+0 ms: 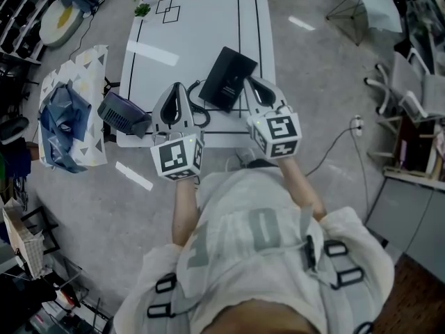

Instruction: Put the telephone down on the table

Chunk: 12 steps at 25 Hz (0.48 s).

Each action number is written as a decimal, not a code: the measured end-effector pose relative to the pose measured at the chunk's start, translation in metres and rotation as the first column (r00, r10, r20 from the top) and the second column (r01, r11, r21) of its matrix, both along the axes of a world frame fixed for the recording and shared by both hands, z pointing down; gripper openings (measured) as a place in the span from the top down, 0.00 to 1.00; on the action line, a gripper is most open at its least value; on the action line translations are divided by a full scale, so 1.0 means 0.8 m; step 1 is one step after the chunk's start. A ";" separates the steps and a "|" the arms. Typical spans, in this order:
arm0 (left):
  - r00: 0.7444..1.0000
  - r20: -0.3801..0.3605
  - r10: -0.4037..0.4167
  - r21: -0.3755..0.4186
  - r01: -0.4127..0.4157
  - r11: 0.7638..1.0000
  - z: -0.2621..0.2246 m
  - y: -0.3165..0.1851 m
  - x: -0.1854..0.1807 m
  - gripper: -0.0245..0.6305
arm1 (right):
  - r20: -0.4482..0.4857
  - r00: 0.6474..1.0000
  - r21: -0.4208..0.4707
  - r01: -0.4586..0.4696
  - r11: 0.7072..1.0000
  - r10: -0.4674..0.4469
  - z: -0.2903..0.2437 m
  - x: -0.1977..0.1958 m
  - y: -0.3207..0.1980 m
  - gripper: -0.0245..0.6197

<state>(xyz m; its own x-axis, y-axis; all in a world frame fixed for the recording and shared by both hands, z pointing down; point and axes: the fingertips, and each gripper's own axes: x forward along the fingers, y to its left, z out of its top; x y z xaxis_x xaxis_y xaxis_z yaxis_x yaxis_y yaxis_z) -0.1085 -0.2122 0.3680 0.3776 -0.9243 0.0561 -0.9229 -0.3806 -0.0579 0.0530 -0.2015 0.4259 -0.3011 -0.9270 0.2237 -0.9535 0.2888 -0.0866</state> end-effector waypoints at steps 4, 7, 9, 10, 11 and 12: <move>1.000 0.000 0.009 -0.008 -0.009 1.000 0.004 0.000 0.003 0.95 | 0.003 1.000 0.005 -0.008 1.000 0.008 -0.001 0.001 -0.002 0.95; 1.000 0.000 0.015 -0.008 -0.015 1.000 0.005 -0.001 0.006 0.95 | 0.009 1.000 0.016 -0.007 1.000 0.007 -0.004 0.002 -0.005 0.95; 1.000 -0.001 0.017 -0.010 -0.017 1.000 0.005 -0.001 0.007 0.95 | 0.013 1.000 0.024 -0.005 1.000 0.005 -0.007 0.000 -0.006 0.95; 1.000 -0.001 0.018 -0.011 -0.018 1.000 0.006 0.000 0.008 0.95 | 0.012 1.000 0.026 -0.004 1.000 0.003 -0.007 -0.001 -0.006 0.95; 1.000 -0.001 0.018 -0.012 -0.018 1.000 0.006 0.000 0.008 0.95 | 0.010 1.000 0.028 -0.003 1.000 0.002 -0.008 -0.001 -0.006 0.95; 1.000 -0.001 0.018 -0.012 -0.018 1.000 0.006 0.001 0.008 0.95 | 0.009 1.000 0.028 -0.002 1.000 0.002 -0.008 0.000 -0.005 0.95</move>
